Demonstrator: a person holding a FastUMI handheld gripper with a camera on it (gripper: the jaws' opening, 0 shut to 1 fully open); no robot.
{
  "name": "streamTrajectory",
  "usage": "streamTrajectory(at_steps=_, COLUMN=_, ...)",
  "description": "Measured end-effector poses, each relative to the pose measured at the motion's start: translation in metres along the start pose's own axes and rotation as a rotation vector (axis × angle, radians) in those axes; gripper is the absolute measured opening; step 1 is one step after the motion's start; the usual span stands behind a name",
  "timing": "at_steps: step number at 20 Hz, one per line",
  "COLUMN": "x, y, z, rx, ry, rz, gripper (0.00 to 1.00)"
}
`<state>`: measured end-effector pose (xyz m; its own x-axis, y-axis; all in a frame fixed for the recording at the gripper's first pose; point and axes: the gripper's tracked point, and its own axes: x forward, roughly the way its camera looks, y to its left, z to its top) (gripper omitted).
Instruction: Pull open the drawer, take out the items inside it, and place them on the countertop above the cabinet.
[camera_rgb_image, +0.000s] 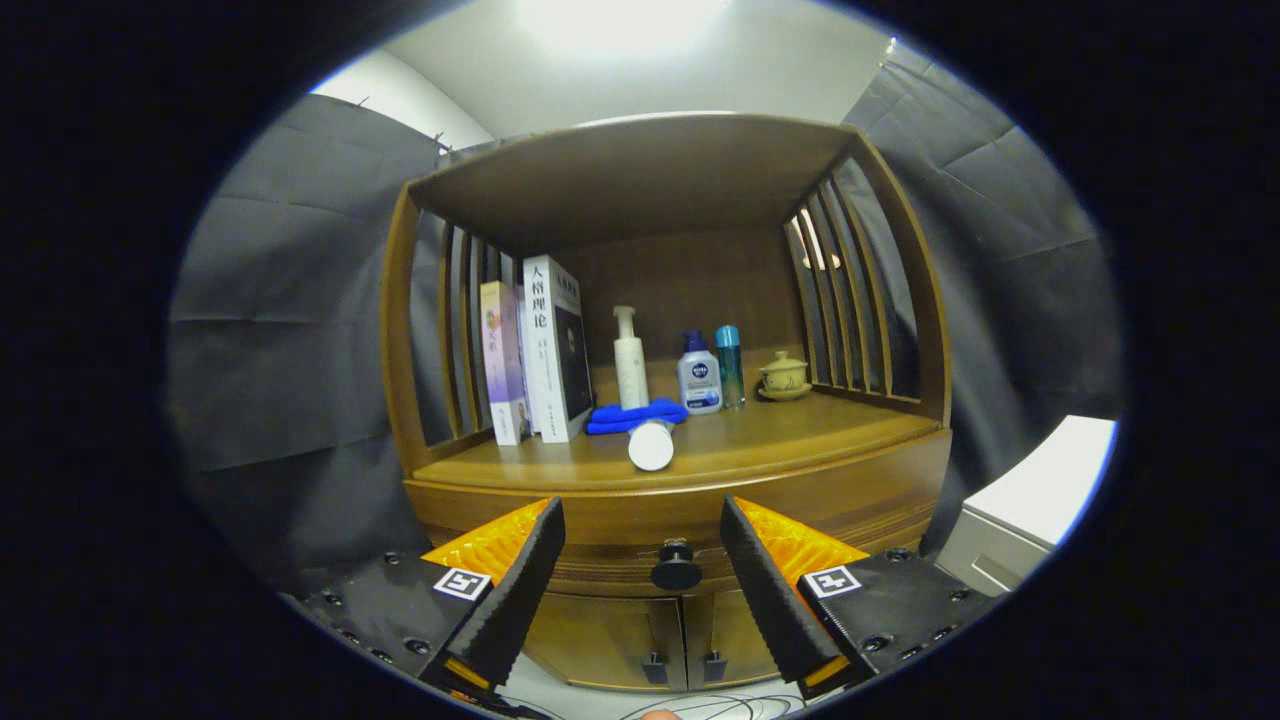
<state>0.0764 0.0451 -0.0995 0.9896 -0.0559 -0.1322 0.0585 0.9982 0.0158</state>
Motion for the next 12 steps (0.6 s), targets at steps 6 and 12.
streamTrajectory(at_steps=6, x=-0.052, y=-0.006, z=0.031, rx=-0.023, ry=-0.008, rz=0.038, gripper=0.98)
streamTrajectory(at_steps=12, x=-0.091, y=-0.015, z=0.047, rx=-0.026, ry=-0.031, rz=0.049, gripper=0.98)
